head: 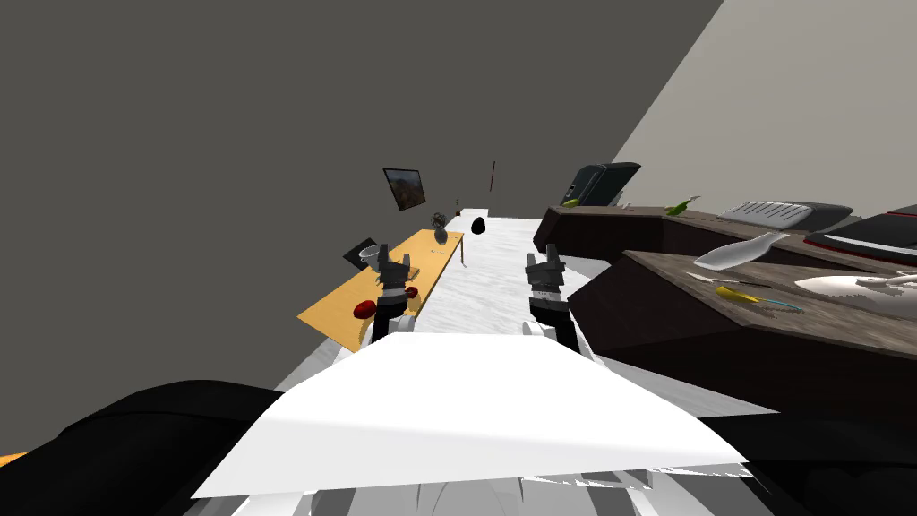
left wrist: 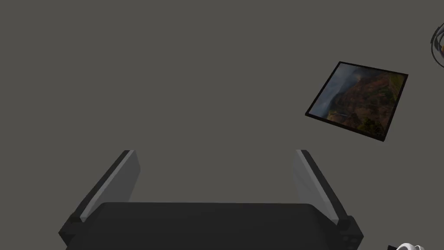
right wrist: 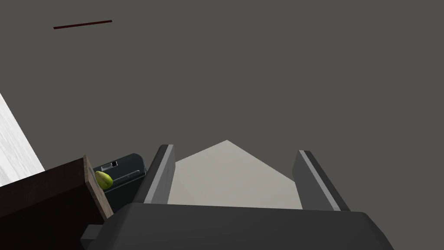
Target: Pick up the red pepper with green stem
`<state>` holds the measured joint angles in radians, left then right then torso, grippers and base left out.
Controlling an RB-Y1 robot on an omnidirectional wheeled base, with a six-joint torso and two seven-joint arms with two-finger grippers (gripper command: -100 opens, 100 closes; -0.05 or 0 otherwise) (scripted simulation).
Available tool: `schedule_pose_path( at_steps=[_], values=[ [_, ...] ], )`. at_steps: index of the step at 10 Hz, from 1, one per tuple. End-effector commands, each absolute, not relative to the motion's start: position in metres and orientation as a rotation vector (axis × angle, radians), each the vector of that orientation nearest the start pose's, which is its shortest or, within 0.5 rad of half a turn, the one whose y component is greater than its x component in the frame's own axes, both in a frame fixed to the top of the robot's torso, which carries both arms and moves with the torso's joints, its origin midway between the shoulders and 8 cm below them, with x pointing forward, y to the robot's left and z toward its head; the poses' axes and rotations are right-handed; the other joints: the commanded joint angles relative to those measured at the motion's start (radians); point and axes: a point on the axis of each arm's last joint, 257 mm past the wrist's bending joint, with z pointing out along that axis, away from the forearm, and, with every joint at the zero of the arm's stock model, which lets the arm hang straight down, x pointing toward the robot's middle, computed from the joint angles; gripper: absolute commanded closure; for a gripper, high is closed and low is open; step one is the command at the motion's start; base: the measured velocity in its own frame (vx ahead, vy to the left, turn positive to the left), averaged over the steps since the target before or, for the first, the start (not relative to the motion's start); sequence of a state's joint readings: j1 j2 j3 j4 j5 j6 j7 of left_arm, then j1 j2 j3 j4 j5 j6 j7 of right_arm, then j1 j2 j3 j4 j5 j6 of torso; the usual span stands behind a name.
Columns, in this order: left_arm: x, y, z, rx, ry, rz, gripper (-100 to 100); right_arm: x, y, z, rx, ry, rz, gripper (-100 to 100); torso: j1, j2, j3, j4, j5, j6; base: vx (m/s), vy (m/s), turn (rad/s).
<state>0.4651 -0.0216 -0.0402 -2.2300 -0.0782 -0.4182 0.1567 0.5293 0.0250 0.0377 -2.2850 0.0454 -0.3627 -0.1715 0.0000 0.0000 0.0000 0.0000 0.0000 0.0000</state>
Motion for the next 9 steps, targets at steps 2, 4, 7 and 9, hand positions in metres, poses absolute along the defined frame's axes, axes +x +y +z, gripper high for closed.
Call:
schedule_pose_path(
  at_steps=[2, 4, 7, 9],
  values=[
    [0.379, 0.255, -0.016, -0.761, 0.738, -1.417, -100, 0.364, -0.272, -0.011, 0.857, 0.67, 1.415, 0, 0.001, 0.0, 0.0, 0.0, 0.0, 0.0, -0.004, 0.011, -0.028],
    [0.387, 0.254, -0.033, -0.769, 0.799, -1.406, -100, 0.364, -0.272, -0.011, 0.857, 0.67, 1.415, 0, 0.002, 0.0, 0.0, 0.0, 0.0, 0.0, -0.008, 0.025, -0.038],
    [0.401, 0.258, -0.066, -0.815, 0.878, -1.383, -100, 0.364, -0.272, -0.011, 0.857, 0.67, 1.415, 0, 0.003, 0.0, 0.0, 0.0, 0.001, 0.0, -0.01, 0.033, -0.057],
    [0.41, 0.261, -0.092, -0.862, 0.924, -1.364, -100, 0.364, -0.272, -0.011, 0.857, 0.67, 1.414, 0, 0.003, 0.0, 0.0, 0.0, 0.001, 0.0, -0.012, 0.037, -0.061]
  ],
)
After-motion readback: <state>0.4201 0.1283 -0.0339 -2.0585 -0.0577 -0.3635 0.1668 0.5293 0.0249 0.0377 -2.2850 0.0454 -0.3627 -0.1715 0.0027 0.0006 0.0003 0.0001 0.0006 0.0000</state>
